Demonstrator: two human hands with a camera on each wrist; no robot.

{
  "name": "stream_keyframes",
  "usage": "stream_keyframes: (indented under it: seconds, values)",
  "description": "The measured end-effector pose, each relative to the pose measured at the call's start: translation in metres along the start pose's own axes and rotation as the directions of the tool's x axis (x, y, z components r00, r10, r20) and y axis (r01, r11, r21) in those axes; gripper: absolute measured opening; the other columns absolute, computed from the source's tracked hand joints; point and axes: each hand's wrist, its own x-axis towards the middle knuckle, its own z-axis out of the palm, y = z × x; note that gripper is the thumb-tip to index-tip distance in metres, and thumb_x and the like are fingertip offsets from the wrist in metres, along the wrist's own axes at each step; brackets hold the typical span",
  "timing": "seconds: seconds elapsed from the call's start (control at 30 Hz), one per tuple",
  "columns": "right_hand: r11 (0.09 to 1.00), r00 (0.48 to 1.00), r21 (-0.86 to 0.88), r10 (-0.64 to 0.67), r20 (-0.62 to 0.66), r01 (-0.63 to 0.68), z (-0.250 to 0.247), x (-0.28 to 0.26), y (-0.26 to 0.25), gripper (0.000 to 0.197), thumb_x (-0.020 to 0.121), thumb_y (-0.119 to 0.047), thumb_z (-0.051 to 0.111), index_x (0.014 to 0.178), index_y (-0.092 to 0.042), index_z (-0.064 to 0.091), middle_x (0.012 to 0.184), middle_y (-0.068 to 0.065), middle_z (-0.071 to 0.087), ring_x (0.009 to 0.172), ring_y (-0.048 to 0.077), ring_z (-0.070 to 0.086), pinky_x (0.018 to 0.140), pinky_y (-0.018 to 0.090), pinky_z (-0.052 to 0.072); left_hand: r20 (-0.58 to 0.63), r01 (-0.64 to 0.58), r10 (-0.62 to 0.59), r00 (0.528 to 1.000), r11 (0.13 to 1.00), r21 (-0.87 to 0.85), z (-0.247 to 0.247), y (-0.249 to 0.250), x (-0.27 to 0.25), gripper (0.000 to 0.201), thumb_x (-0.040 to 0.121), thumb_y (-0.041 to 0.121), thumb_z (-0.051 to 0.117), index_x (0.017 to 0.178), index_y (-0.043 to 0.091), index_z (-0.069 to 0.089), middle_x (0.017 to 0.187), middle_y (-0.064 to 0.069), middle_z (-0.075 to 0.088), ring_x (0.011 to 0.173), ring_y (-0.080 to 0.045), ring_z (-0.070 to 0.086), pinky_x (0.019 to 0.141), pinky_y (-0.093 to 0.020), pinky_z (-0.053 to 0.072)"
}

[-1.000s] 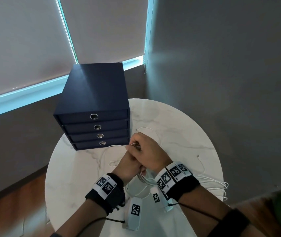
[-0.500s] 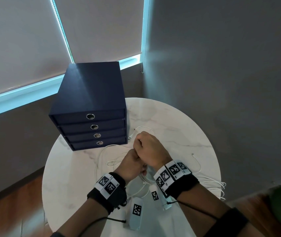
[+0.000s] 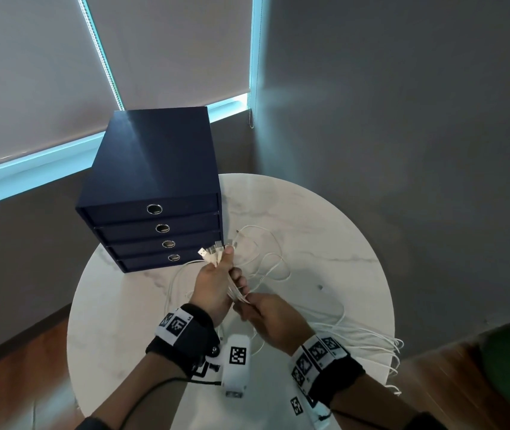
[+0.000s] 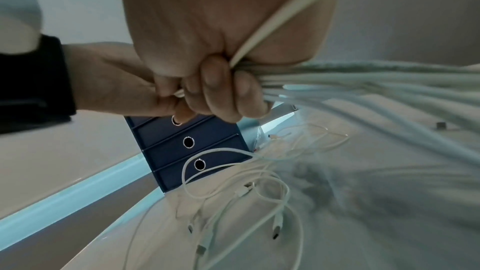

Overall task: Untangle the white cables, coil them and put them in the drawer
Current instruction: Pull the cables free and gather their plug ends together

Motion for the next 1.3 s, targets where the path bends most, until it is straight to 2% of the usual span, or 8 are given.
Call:
stream_keyframes:
  seconds: [0.17,0.4,0.57,0.73,0.93,1.1,1.23,1.3]
  values:
    - [0.993,0.993,0.012,0.121,0.011,-0.121,0.002,0.002,0.013,0.035,0.1,-0.042,0.043,0.075,-0.022,0.056,0.065,-0.007,0.056,0.065,0.011,0.055,0.063,0.024,0.04,0.075,-0.04,0.037,0.997,0.998,0.046,-0.006,-0.026,-0.017,0.023,0.102,0.017,0.052,0.084,0.003,0.054,0.069,-0.011,0.056,0.061,-0.026,0.056,0.046,-0.031,0.042]
    - [0.965,0.994,-0.251,0.09,0.065,-0.071,0.01,-0.011,0.033,0.043,0.095,-0.06,0.038,0.105,-0.024,0.059,0.097,0.002,0.069,0.089,0.023,0.064,0.071,0.031,0.044,0.0,0.046,-0.047,0.999,0.979,-0.199,-0.02,-0.021,-0.01,0.03,0.105,0.013,0.037,0.076,0.01,0.045,0.061,-0.005,0.041,0.05,-0.021,0.044,0.06,-0.036,0.047]
    - [0.864,0.957,-0.463,0.271,0.099,-0.197,-0.014,-0.039,0.085,0.049,0.094,-0.064,0.037,0.1,-0.023,0.063,0.1,0.002,0.07,0.095,0.025,0.065,0.078,0.035,0.048,-0.031,0.057,-0.064,0.997,0.979,-0.196,-0.038,-0.001,0.001,0.035,0.105,0.02,0.034,0.071,0.017,0.04,0.05,0.007,0.032,0.037,-0.008,0.026,0.04,-0.021,0.031]
    - [0.709,0.894,-0.606,0.448,-0.008,-0.361,-0.045,-0.075,0.142,0.042,0.093,-0.06,0.041,0.112,-0.031,0.064,0.113,-0.004,0.068,0.108,0.02,0.063,0.086,0.031,0.045,0.059,0.123,-0.122,0.991,0.992,-0.003,-0.051,0.002,-0.004,0.032,0.105,0.025,0.04,0.075,0.016,0.045,0.053,0.007,0.025,0.04,-0.008,0.021,0.038,-0.021,0.024]
    - [0.641,0.816,-0.577,0.572,-0.078,-0.505,-0.073,-0.095,0.155,0.031,0.091,-0.055,0.041,0.106,-0.034,0.059,0.106,-0.008,0.068,0.104,0.02,0.065,0.086,0.039,0.048,0.12,0.207,-0.206,0.971,0.978,0.001,-0.064,0.0,-0.012,0.032,0.104,0.021,0.043,0.075,0.012,0.049,0.061,-0.001,0.037,0.043,-0.014,0.035,0.047,-0.027,0.044]
    - [0.635,0.802,-0.65,0.594,0.064,-0.418,-0.055,-0.081,0.137,0.037,0.091,-0.056,0.049,0.109,-0.027,0.062,0.114,-0.001,0.066,0.108,0.021,0.064,0.087,0.031,0.05,0.03,0.13,-0.129,0.991,0.99,-0.057,-0.077,0.006,-0.005,0.032,0.104,0.013,0.036,0.072,0.015,0.043,0.053,0.006,0.029,0.04,-0.008,0.025,0.038,-0.021,0.03]
    - [0.651,0.665,-0.667,0.682,0.305,-0.362,-0.073,-0.056,0.1,0.06,0.062,-0.06,0.078,0.108,-0.024,0.066,0.11,-0.003,0.068,0.102,0.018,0.065,0.082,0.027,0.049,-0.083,0.066,-0.055,0.995,0.989,0.131,-0.085,-0.009,0.0,0.032,0.104,0.016,0.041,0.072,0.017,0.042,0.055,0.005,0.027,0.042,-0.009,0.023,0.041,-0.02,0.023]
    - [0.703,0.646,-0.654,0.642,0.413,-0.281,-0.076,-0.034,0.069,0.067,0.057,-0.067,0.077,0.107,-0.024,0.066,0.108,-0.005,0.068,0.099,0.018,0.065,0.082,0.028,0.049,-0.114,0.061,-0.041,0.993,0.983,0.173,-0.09,-0.015,-0.001,0.034,0.105,0.019,0.042,0.071,0.017,0.041,0.055,0.005,0.028,0.042,-0.01,0.022,0.042,-0.02,0.022]
